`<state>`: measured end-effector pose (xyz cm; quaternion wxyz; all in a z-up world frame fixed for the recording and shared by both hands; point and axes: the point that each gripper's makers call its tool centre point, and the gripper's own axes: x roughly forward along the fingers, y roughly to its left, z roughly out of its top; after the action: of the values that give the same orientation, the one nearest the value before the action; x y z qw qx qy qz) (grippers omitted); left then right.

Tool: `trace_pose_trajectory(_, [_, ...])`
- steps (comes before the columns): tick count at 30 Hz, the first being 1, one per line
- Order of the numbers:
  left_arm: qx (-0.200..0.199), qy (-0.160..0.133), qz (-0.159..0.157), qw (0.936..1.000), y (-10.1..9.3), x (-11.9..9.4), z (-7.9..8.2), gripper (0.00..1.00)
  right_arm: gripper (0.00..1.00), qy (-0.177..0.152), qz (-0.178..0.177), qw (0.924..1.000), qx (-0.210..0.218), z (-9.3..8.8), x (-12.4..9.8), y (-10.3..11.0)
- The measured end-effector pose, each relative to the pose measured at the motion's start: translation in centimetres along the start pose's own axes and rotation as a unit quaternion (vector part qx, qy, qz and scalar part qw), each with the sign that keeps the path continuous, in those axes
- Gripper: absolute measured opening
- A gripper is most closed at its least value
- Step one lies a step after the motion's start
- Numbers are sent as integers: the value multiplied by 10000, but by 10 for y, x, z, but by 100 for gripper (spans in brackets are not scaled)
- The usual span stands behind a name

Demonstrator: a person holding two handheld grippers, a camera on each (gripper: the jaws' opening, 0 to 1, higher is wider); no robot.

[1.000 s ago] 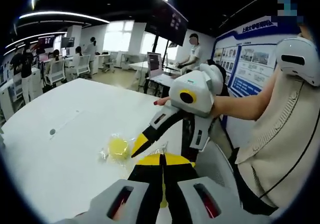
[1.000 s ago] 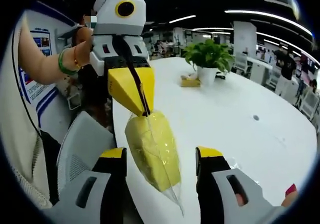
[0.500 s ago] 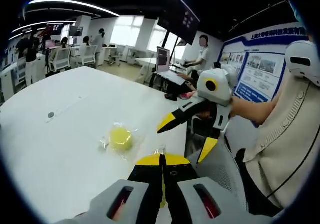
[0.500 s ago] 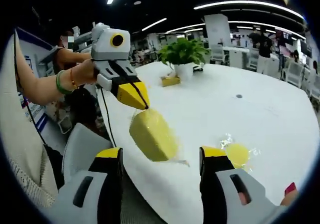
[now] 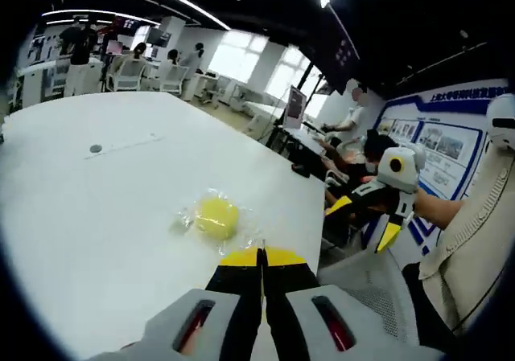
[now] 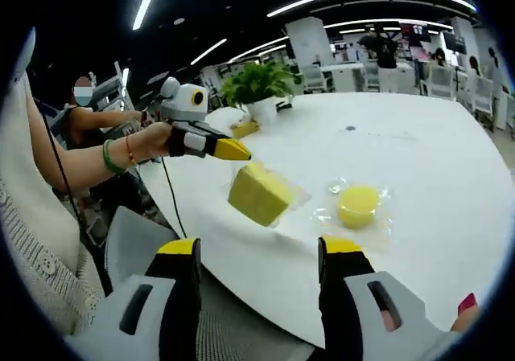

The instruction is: Compare the silicone blocks by pressing each to a similar depth, holding the contact briefly, and releasing to observe deformation and rebound differences across the visible hardness samples.

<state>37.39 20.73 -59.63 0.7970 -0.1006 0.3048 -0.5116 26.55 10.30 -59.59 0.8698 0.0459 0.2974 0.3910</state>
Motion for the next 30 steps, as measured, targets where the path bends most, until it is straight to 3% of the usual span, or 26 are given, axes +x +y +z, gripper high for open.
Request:
trace_pose_trajectory(2, [-56,-3,149,9999,12,2,-2,0,53,-5,-72,10000,65,-2,0,-2])
trace_pose_trajectory(3, [-155,-256,112,9995,14,3,6,0,53,-1,-92,9999,84,-2,0,-3])
trace_pose_trajectory(4, [-327,-252,38,9991,15,2,7,0,53,-2,-119,9999,110,-3,-1,-4])
trace_pose_trajectory(6, [-195,-326,244,9990,31,1,11,0,52,-4,-172,9997,166,-4,-1,-5])
trace_pose_trajectory(9, [-319,-448,601,9967,59,-3,17,0,52,-6,-206,9995,226,-5,-2,-5])
trace_pose_trajectory(13, [-360,-431,822,9950,80,-2,18,0,52,53,-261,9993,264,-10,-5,-8])
trace_pose_trajectory(20, [-541,-354,1199,9907,118,-1,11,0,52,127,-406,9980,464,-20,-6,-18])
trace_pose_trajectory(26, [-907,-511,1490,9833,154,-1,5,0,52,145,-453,9976,494,-15,-5,-29])
trace_pose_trajectory(29, [-869,-347,1571,9831,167,2,-5,0,52,147,-461,9975,510,-11,-3,-33])
trace_pose_trajectory(30, [-798,-165,1586,9840,174,3,-13,0,51,152,-460,9976,501,-11,-3,-34])
